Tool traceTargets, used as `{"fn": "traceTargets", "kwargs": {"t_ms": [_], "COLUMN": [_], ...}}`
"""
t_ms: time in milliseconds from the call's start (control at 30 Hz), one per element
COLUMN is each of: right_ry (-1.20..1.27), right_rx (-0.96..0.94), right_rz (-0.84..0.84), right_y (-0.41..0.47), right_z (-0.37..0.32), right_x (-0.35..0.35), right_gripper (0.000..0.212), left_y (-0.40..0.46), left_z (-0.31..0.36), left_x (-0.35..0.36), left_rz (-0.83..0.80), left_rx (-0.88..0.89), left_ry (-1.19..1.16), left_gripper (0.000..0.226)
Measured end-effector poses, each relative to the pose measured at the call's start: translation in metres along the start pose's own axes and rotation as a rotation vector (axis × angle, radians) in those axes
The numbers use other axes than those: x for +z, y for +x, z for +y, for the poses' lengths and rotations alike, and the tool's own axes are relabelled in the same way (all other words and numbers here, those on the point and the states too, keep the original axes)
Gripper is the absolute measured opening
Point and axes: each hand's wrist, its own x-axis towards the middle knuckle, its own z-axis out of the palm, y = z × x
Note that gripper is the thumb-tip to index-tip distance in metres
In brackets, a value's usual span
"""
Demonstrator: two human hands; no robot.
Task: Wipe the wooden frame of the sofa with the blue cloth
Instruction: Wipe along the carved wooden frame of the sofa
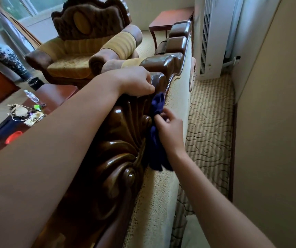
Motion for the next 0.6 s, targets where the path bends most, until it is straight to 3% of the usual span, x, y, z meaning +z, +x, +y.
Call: {"fn": "traceTargets", "kwargs": {"t_ms": [133, 233, 600], "right_ry": [0.063, 0.041, -0.297], "right_rx": [0.016, 0.032, -0.073], "right_rz": [0.031, 0.035, 0.074], "right_y": [-0.026, 0.006, 0.103], "right_z": [0.007, -0.004, -0.043], "right_x": [0.005, 0.007, 0.012], "right_gripper": [0.009, 0.017, 0.021], "left_y": [-0.001, -0.001, -0.001], "left_z": [-0.001, 0.000, 0.002], "left_x": [0.000, -0.001, -0.003], "left_rz": [0.011, 0.016, -0.026], "left_rx": [-0.005, -0.014, 0.017], "left_ry": [0.017, 0.022, -0.013], "left_gripper": [0.022, 0.021, 0.022]}}
